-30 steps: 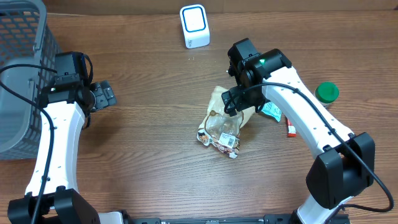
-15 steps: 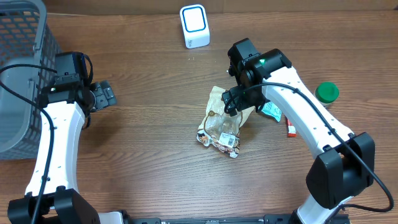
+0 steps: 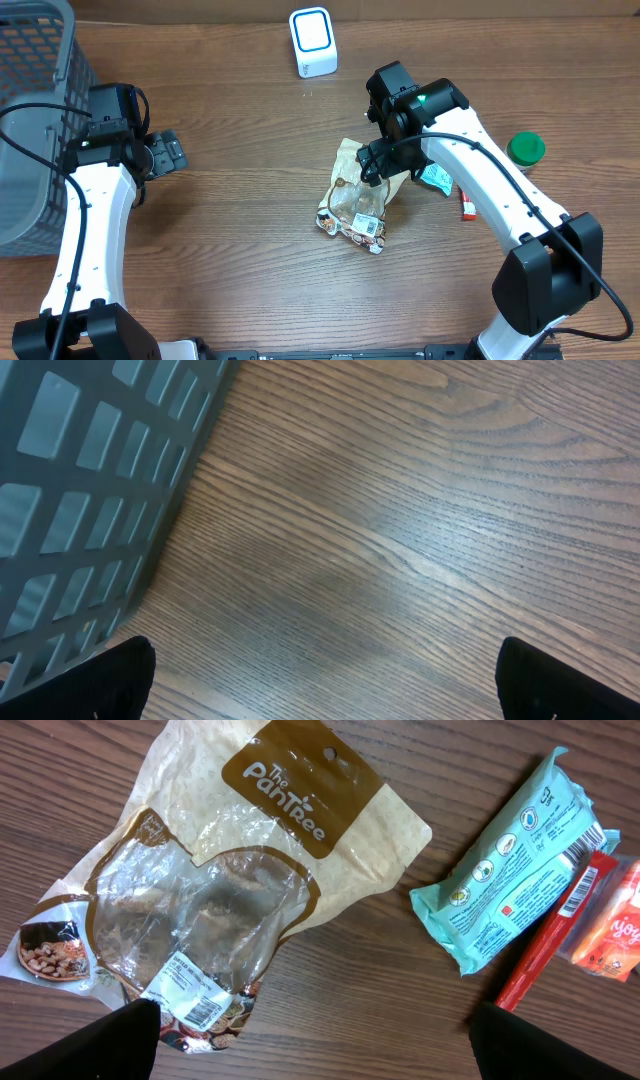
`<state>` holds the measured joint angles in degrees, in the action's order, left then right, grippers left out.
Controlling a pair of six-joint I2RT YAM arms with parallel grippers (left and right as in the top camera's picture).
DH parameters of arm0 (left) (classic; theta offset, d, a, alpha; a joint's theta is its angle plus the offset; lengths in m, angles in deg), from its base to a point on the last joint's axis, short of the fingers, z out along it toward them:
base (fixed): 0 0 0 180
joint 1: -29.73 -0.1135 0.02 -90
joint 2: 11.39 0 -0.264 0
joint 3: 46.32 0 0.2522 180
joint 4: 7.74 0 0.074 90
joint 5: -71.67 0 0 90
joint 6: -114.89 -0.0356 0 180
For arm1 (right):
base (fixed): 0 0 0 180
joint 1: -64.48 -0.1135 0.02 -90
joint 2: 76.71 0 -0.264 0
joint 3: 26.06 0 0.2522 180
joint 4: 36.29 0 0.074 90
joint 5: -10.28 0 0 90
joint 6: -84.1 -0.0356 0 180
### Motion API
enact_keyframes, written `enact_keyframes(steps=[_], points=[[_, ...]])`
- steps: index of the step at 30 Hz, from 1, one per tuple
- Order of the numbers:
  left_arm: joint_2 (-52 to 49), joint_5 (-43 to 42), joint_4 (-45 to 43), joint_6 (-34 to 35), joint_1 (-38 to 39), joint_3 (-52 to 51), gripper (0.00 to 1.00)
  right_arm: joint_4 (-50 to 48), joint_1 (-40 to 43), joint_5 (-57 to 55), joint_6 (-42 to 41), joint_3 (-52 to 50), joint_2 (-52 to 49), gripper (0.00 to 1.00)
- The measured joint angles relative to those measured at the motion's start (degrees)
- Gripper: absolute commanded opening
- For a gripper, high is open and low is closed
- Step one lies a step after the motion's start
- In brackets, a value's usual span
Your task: Scan the item barcode
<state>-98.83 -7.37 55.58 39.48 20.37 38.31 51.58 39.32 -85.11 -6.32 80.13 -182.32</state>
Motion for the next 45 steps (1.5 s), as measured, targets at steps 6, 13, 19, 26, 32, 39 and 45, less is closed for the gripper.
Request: enact_keyframes(steps=[6,13,19,26,32,39,45], points=[[0.0,0.0,0.0,0.0,0.0,0.0,1.00,-0.6,0.0,0.0,0.0,0.0,0.0,1.00],[0.0,0.0,0.0,0.0,0.0,0.0,1.00,-0.8,0.0,0.0,0.0,-0.1,0.8,1.00],[0.0,0.0,0.0,0.0,0.0,0.0,1.00,-0.8,0.0,0.0,0.0,-0.3,7.0,1.00],[0.0,0.0,0.0,0.0,0.0,0.0,1.00,-0.8,0.0,-0.4,0.0,-0.3,17.9,1.00],[0.0,0.0,0.0,0.0,0.0,0.0,1.00,-3.0,0.0,-4.3,0.0,-0.3,27.1,1.00],[0.0,0.0,0.0,0.0,0.0,0.0,1.00,-2.9,0.0,-5.7,0.1,-0.3,40.0,1.00],[0.0,0.0,0.0,0.0,0.0,0.0,1.00,-2.8,0.0,-7.3,0.5,-0.3,50.8,1.00]])
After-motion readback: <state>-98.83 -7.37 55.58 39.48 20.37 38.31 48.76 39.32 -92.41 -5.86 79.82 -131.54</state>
